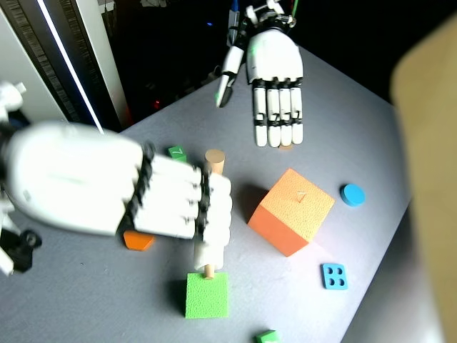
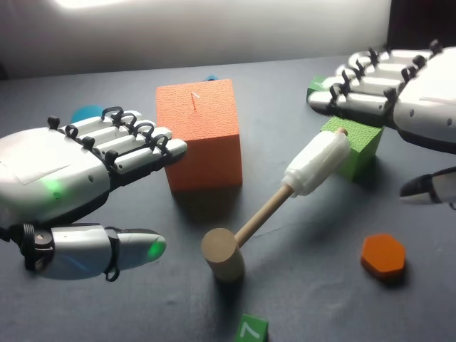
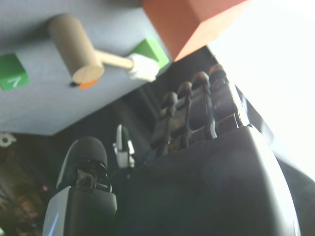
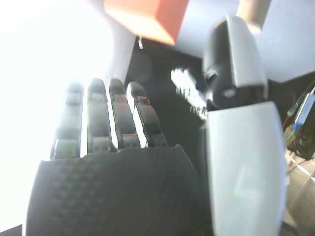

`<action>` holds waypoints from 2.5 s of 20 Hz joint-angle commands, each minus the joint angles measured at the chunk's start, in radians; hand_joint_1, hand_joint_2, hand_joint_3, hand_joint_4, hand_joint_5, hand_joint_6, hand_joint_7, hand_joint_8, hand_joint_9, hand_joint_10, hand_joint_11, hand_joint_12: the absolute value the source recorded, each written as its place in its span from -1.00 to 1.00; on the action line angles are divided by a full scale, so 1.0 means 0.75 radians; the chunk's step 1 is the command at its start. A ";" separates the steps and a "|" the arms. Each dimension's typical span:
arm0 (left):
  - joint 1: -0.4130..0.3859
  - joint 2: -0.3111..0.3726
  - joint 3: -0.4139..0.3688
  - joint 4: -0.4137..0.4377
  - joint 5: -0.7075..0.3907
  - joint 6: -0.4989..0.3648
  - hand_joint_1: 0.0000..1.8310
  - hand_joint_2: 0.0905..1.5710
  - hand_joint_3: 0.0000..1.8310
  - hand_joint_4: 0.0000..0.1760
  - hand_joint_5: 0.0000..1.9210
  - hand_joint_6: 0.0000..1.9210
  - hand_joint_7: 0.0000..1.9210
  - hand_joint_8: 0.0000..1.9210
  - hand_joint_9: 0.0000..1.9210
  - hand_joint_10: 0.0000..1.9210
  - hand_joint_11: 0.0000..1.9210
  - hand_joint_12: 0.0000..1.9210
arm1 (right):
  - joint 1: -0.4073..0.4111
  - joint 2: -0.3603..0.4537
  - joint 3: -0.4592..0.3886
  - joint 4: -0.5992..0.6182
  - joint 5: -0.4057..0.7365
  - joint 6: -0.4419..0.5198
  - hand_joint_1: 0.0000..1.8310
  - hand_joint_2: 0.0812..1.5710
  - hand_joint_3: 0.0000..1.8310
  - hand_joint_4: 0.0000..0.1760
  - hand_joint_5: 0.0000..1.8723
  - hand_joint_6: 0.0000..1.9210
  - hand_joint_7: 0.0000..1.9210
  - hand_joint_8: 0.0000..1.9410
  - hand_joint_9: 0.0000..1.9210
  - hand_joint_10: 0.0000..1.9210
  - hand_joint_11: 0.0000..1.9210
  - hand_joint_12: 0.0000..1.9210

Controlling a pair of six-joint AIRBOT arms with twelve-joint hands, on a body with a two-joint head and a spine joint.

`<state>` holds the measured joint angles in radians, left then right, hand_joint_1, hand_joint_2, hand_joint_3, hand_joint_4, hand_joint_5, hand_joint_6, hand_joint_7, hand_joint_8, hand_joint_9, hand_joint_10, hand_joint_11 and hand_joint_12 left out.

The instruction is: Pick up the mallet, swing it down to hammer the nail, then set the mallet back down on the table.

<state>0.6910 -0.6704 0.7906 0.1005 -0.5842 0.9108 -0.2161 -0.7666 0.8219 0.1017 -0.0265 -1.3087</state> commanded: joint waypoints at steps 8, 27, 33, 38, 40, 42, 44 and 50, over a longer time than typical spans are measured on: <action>-0.037 -0.045 0.103 0.203 -0.141 -0.214 -1.00 0.65 -0.99 -1.00 -1.00 -1.00 -1.00 -1.00 -1.00 -1.00 -1.00 -1.00 | 0.234 -0.233 0.218 -0.003 -0.289 -0.001 0.38 0.13 -1.00 -1.00 -1.00 -1.00 -1.00 -1.00 -1.00 -1.00 -1.00 -0.79; -0.081 -0.205 0.273 0.237 -0.108 -0.242 -1.00 0.64 -1.00 -1.00 -1.00 -1.00 -1.00 -1.00 -1.00 -1.00 -1.00 -1.00 | 0.095 -0.567 0.451 -0.149 -0.316 0.080 0.37 0.15 -1.00 -1.00 -0.92 -1.00 -0.98 -1.00 -0.99 -1.00 -1.00 -0.46; -0.095 -0.234 0.309 0.237 -0.097 -0.241 -1.00 0.64 -1.00 -1.00 -1.00 -1.00 -1.00 -1.00 -1.00 -1.00 -1.00 -1.00 | 0.063 -0.647 0.547 -0.150 -0.306 0.084 0.33 0.15 -1.00 -1.00 -0.93 -1.00 -0.98 -1.00 -1.00 -1.00 -1.00 -0.51; -0.095 -0.248 0.322 0.237 -0.083 -0.236 -1.00 0.65 -1.00 -1.00 -1.00 -1.00 -1.00 -1.00 -1.00 -1.00 -1.00 -1.00 | 0.018 -0.700 0.609 -0.150 -0.307 0.084 0.32 0.19 -1.00 -1.00 -0.96 -1.00 -1.00 -1.00 -1.00 -1.00 -1.00 -0.55; -0.092 -0.255 0.326 0.237 -0.078 -0.236 -1.00 0.64 -1.00 -1.00 -1.00 -1.00 -1.00 -1.00 -1.00 -1.00 -1.00 -1.00 | 0.012 -0.722 0.636 -0.150 -0.305 0.082 0.32 0.19 -1.00 -1.00 -0.95 -1.00 -0.99 -1.00 -1.00 -1.00 -1.00 -0.59; -0.092 -0.267 0.335 0.237 -0.077 -0.236 -1.00 0.64 -1.00 -1.00 -1.00 -1.00 -1.00 -1.00 -1.00 -1.00 -1.00 -1.00 | 0.011 -0.737 0.652 -0.150 -0.295 0.081 0.32 0.20 -1.00 -1.00 -0.97 -1.00 -1.00 -1.00 -1.00 -1.00 -1.00 -0.62; -0.093 -0.281 0.348 0.237 -0.077 -0.236 -1.00 0.64 -1.00 -1.00 -1.00 -1.00 -1.00 -1.00 -1.00 -1.00 -1.00 -1.00 | 0.009 -0.750 0.658 -0.150 -0.292 0.081 0.31 0.20 -1.00 -1.00 -0.97 -1.00 -1.00 -1.00 -1.00 -1.00 -1.00 -0.62; -0.097 -0.311 0.391 0.220 -0.075 -0.239 -1.00 0.64 -1.00 -1.00 -1.00 -1.00 -1.00 -1.00 -1.00 -1.00 -1.00 -1.00 | -0.004 -0.767 0.665 -0.150 -0.309 0.110 0.29 0.21 -1.00 -1.00 -0.96 -1.00 -1.00 -1.00 -1.00 -1.00 -1.00 -0.60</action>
<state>0.6304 -0.9035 1.0809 0.2878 -0.5362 0.7319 -0.2230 -1.3449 1.3174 -0.0093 -0.3355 -1.2289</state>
